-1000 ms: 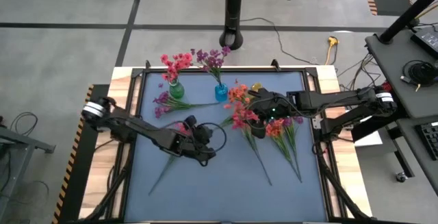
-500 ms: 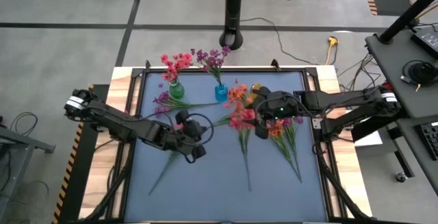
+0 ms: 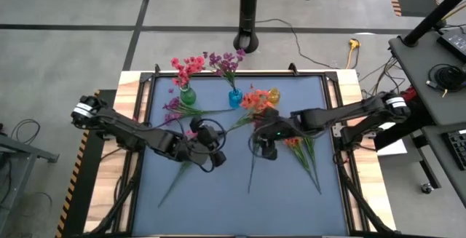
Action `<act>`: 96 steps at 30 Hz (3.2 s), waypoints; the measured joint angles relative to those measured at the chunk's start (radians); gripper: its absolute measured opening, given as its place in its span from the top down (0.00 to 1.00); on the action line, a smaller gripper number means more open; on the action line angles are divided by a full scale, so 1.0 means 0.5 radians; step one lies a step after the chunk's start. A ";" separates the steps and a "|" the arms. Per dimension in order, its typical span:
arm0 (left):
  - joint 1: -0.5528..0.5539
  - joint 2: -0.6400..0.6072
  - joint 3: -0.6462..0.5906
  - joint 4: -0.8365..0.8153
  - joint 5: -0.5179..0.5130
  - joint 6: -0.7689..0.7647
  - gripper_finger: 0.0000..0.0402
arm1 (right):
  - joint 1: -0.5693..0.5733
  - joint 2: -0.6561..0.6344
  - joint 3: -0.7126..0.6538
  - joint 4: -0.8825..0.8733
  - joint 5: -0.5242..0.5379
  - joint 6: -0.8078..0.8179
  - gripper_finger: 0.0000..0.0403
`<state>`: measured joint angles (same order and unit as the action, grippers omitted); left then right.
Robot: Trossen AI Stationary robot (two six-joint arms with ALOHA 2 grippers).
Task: Sort flowers into vase by color
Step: Put the bottom left orange flower into the yellow vase
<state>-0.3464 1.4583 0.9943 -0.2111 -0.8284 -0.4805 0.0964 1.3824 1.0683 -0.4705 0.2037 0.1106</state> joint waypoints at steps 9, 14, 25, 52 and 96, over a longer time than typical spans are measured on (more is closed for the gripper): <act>-0.034 -0.055 0.000 -0.356 0.015 -0.124 0.98 | 0.023 -0.025 0.000 -0.365 0.117 0.119 0.49; -0.062 -0.107 0.000 -0.643 0.054 -0.275 0.98 | 0.070 -0.161 0.000 -0.364 0.104 0.114 0.49; -0.174 -0.220 0.036 -0.827 0.077 -0.533 0.98 | 0.164 -0.398 -0.073 -0.038 0.103 0.059 0.49; -0.365 -0.237 0.659 -1.161 0.036 -0.365 0.98 | -0.054 -0.085 -0.678 0.819 0.118 0.078 0.49; -0.407 -0.237 0.168 -0.684 0.019 -0.625 0.98 | -0.081 0.515 -0.557 1.085 0.177 0.230 0.49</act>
<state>-0.5498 1.3399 1.0784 -0.5531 -0.8189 -0.7928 0.0559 1.6399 0.7898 0.0722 0.2922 0.2256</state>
